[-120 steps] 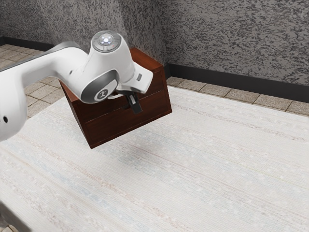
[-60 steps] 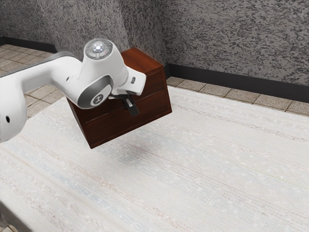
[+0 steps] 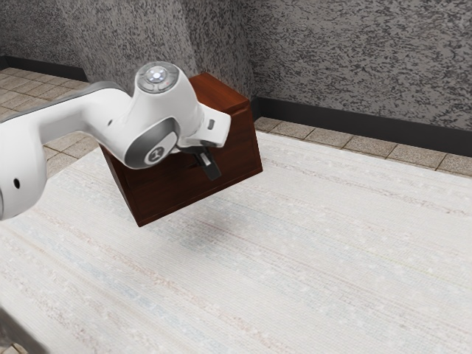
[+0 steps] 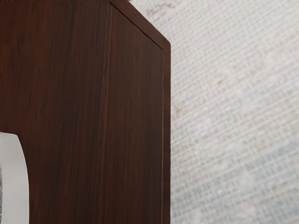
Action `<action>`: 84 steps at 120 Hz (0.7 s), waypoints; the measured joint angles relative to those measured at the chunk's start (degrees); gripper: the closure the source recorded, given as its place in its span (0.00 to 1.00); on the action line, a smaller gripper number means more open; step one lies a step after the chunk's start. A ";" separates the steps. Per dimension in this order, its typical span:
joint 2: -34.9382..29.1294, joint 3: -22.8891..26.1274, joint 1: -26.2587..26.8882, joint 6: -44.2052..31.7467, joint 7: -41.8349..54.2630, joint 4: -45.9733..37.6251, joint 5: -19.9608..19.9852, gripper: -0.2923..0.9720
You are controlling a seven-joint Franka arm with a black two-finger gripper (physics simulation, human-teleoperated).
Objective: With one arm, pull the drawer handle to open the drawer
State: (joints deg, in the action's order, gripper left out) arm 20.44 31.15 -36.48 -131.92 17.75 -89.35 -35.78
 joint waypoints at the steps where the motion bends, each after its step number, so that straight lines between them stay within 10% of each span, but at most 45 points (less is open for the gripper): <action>1: -0.02 0.01 0.02 0.00 -0.02 -0.01 0.00 0.22; 66: -0.91 -0.10 2.57 -0.05 -0.99 -1.67 1.99 0.15; 84: -2.29 -0.09 2.89 -0.02 -1.31 -2.33 1.72 0.29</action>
State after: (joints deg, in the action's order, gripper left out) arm 18.15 31.06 -33.59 -131.94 16.43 -91.68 -34.07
